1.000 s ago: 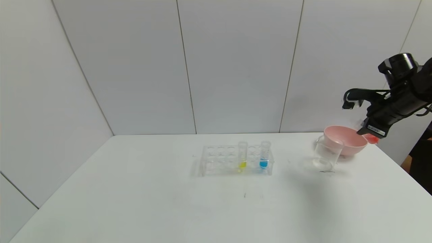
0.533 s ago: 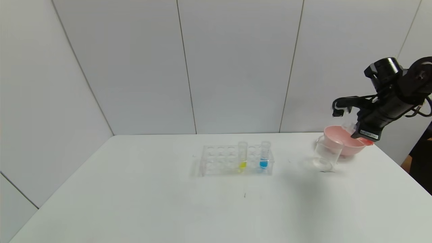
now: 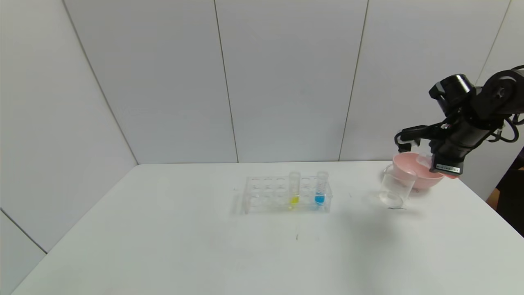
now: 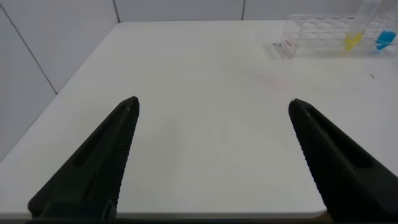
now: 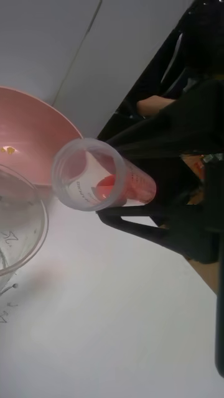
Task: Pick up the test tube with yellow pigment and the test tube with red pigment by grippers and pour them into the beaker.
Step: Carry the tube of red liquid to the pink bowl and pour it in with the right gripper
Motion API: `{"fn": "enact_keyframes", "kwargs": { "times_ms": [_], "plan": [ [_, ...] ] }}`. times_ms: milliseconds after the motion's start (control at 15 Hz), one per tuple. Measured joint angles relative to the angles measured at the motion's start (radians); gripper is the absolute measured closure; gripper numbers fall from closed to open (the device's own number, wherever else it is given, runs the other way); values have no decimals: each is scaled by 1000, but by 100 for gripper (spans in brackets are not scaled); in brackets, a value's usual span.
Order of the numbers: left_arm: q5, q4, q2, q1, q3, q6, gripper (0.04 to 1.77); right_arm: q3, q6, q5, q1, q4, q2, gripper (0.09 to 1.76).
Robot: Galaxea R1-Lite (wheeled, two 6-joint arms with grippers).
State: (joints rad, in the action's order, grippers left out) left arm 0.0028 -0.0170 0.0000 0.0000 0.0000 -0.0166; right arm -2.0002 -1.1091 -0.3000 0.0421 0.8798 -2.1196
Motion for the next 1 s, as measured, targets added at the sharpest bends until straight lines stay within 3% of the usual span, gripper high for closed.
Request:
{"fn": "enact_keyframes", "kwargs": {
  "times_ms": [1000],
  "plan": [
    [0, 0, 0, 0, 0, 0, 9, 0, -105, -235, 59, -49, -58, 136]
  ]
}}
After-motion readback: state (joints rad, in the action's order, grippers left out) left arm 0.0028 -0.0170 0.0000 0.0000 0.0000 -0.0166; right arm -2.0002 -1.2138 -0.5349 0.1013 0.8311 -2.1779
